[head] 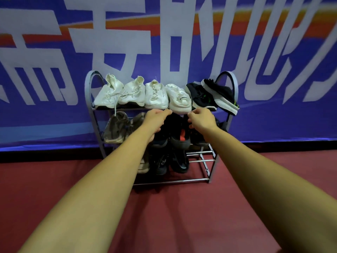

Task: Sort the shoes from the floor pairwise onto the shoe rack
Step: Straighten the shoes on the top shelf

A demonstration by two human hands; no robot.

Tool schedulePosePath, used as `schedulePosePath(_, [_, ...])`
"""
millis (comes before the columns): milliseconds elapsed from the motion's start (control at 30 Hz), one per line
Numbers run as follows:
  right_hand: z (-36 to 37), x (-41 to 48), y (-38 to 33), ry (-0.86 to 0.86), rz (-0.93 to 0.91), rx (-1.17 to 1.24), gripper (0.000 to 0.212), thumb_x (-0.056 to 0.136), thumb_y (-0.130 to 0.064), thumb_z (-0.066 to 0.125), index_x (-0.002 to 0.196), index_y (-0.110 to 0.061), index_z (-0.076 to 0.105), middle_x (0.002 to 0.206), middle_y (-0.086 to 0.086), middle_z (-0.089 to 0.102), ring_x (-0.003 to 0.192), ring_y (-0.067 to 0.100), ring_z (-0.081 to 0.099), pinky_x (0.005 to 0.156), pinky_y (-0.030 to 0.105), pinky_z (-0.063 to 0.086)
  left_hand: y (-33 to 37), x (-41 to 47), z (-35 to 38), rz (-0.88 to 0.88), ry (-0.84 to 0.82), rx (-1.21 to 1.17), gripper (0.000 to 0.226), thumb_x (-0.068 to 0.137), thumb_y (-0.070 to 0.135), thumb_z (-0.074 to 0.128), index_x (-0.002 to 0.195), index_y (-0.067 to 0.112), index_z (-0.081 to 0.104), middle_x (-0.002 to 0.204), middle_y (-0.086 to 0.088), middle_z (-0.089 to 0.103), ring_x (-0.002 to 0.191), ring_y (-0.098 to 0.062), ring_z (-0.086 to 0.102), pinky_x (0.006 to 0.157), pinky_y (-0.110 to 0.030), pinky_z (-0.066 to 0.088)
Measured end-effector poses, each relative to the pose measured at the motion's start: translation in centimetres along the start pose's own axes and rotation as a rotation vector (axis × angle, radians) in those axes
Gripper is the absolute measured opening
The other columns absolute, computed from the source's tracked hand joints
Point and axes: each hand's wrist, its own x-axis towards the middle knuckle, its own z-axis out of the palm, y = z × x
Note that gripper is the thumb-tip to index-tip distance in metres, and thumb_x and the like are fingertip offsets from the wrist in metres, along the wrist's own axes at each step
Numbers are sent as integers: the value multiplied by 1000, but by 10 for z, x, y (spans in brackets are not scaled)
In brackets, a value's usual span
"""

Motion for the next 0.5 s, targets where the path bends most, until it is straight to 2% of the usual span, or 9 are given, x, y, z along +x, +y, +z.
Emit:
schedulePosePath(100, [-4,6,6,4,-8,14,28,92,-25,56,96,0,69,90,16,74,83,34,71,80,48,58,3,6,23,-81,-18,-101,27,85,47,66,99,23,64,109,0,68,90,-13,59,70,-27,43])
schedulePosePath(200, [-3,9,6,-21,-19,70,16,94,-17,53,101,-14,67,95,10,71,80,28,71,61,29,53,5,11,38,-130,-38,-197,21,89,46,61,96,26,63,107,1,72,93,-14,60,66,-26,39])
schedulePosePath(267, [2,14,6,-20,-25,78,24,90,-13,52,108,-21,67,97,6,68,82,30,72,69,34,56,6,14,45,-165,-65,-250,21,88,46,61,92,26,64,101,3,74,94,-14,62,64,-27,38])
schedulePosePath(333, [4,17,7,-11,-11,94,33,88,-12,50,116,-22,66,102,3,68,86,30,72,81,41,59,7,18,50,-198,-79,-296,30,86,50,63,101,24,66,103,2,75,96,-14,64,63,-26,38])
schedulePosePath(367, [4,17,7,-16,0,109,36,88,-12,49,119,-23,65,104,3,68,87,29,72,83,42,59,8,19,53,-210,-75,-322,36,85,51,64,107,23,66,103,1,75,95,-13,65,61,-27,37])
schedulePosePath(433, [2,16,8,-28,13,134,38,90,-11,47,121,-24,63,106,3,68,89,28,72,80,41,58,13,22,57,-216,-46,-355,37,85,48,65,110,21,65,100,0,75,86,-12,66,58,-26,35])
schedulePosePath(500, [0,14,8,-27,16,181,37,90,-10,46,120,-24,62,108,2,68,86,26,71,70,37,57,17,24,60,-200,-23,-354,30,85,43,65,104,20,67,92,0,74,79,-10,64,57,-25,33])
